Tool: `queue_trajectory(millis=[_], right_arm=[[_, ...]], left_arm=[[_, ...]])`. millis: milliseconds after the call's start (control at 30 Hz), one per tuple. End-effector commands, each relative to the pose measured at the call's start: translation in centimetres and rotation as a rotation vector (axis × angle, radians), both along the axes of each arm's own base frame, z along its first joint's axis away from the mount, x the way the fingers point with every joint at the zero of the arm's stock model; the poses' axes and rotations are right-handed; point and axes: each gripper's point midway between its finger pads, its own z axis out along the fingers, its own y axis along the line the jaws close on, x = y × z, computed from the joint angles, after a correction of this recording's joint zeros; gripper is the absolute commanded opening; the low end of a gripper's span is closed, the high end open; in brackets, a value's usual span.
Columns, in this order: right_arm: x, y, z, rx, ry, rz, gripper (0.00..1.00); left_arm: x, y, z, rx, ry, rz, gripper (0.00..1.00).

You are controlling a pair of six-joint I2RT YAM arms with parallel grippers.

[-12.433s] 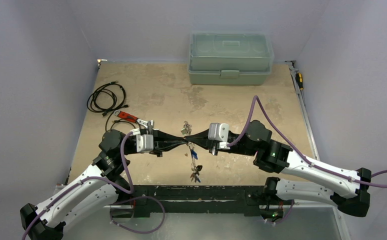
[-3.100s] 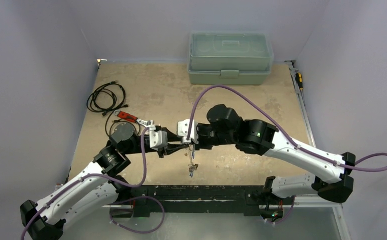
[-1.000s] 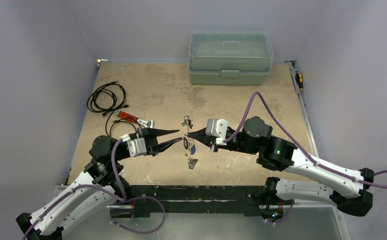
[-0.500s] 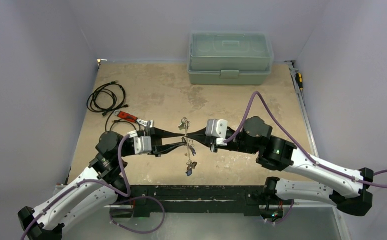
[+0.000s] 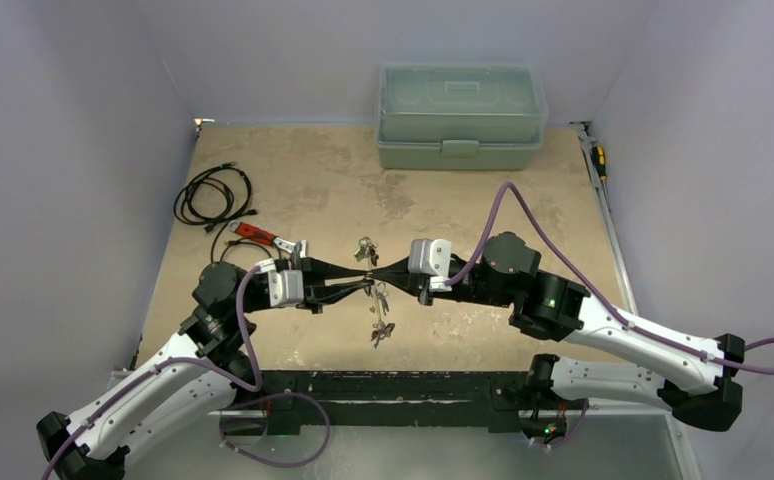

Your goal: Put the keys on the keyring

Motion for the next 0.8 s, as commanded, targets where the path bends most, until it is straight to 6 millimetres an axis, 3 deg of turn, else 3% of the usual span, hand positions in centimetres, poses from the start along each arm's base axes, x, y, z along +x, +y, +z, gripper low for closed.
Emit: queue_trajectory(millis=[0, 267, 533, 733, 767], right_arm=[[-0.26, 0.09, 3.48, 0.117, -0.042, 0.014, 0.0], [-0.22, -0.06, 3.62, 0.12, -0.045, 0.009, 0.0], [-0.5, -0.09, 3.82, 0.128, -0.043, 0.022, 0.0], [-0.3, -0.3, 3.97, 0.125, -0.04, 0.006, 0.0], [-0.02, -0.4, 3.9, 0.115, -0.034, -0.011, 0.04]], left_arm=[[-0.47, -0.02, 1.02, -0.024, -0.021, -0.024, 0.17], [-0.41, 0.01, 1.05, -0.028, -0.02, -0.019, 0.21], [-0.3, -0.08, 1.06, -0.026, -0.014, -0.019, 0.0], [-0.2, -0.1, 0.7, -0.009, -0.022, -0.015, 0.0], [-0.01, -0.08, 0.63, -0.001, -0.026, -0.005, 0.0]])
